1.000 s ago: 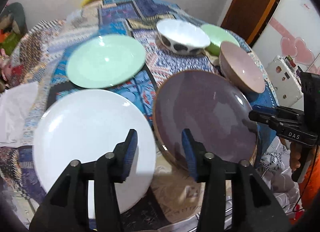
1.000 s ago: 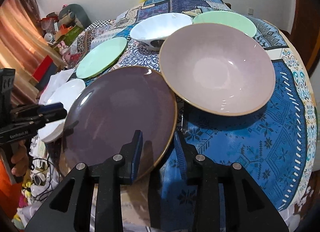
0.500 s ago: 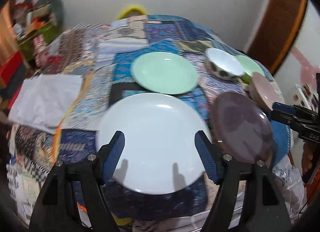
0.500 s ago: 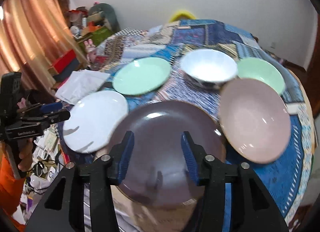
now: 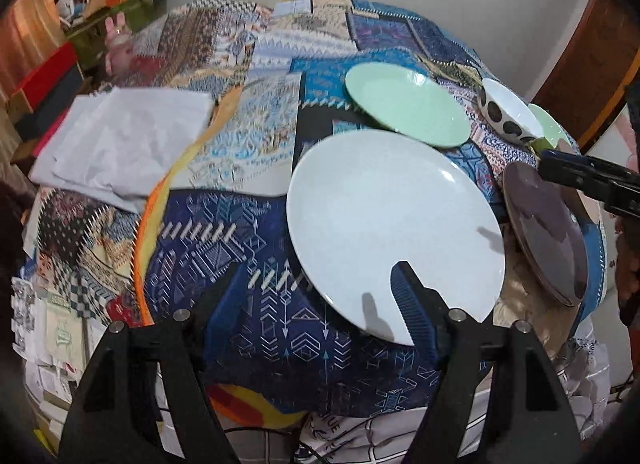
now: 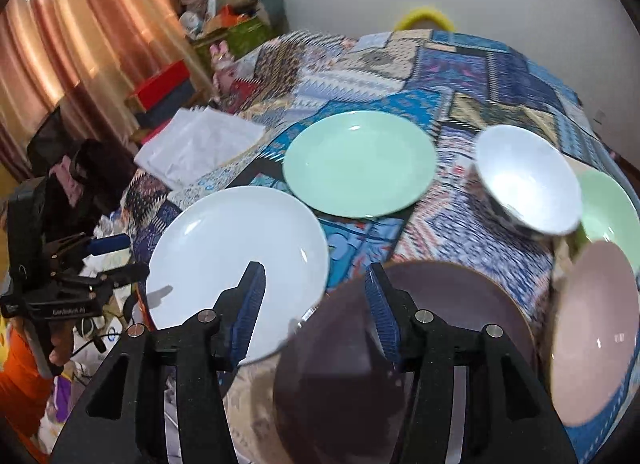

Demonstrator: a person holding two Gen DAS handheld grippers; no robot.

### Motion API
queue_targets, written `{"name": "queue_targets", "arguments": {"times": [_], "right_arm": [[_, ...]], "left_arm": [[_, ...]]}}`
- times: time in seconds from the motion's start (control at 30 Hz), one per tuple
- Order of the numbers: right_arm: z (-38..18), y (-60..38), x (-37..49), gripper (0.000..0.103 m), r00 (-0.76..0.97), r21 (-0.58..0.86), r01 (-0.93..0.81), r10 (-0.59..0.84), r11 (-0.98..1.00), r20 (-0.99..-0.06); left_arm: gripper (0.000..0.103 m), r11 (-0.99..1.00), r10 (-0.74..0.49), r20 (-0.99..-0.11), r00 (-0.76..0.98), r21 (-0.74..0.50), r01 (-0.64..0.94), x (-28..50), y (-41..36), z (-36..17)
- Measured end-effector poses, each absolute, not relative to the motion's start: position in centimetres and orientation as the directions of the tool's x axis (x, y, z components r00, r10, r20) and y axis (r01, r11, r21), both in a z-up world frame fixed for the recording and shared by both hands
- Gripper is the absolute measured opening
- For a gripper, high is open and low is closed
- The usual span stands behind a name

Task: Organize plates and bowls
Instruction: 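Grasp the white plate rim with the left tool and lift it, then carry the white plate with the left tool toward the dark brown plate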

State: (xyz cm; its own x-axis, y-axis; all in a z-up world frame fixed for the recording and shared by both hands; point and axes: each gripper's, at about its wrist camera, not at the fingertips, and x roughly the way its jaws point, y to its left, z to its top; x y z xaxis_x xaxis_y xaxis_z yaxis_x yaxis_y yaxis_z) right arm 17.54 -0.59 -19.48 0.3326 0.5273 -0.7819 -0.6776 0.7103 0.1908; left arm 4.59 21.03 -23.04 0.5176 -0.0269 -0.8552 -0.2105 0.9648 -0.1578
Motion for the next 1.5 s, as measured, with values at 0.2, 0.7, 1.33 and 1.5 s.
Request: {"name": "queue_targets", "arguments": {"times": [0.2,0.7,1.33,1.5], "right_arm": [[-21.6,2.5,19.2,0.048,0.278,0.172,-0.703,0.489,0.690,-0.827],[-25.5,5.2,22.5,0.022,0.094,0.233,-0.699,0.409,0.677,-0.908],[-26.2,6.0,22.7,0.022,0.038,0.255,-0.717,0.402,0.648,-0.915],[-26.0,6.0,22.5,0.022,0.051,0.257,-0.705,0.408,0.661,-0.911]], "left_arm": [[0.073,0.957,-0.062,-0.862,0.503,-0.194,-0.215,4.7,21.1,-24.1],[0.038,0.943,-0.131,-0.870,0.475,-0.258,-0.212,5.6,21.5,-25.9],[0.034,0.933,-0.174,-0.880,0.442,-0.291,-0.212,6.1,21.0,-26.1],[0.034,0.932,-0.148,-0.888,0.436,-0.272,-0.238,6.1,20.8,-25.9]]}}
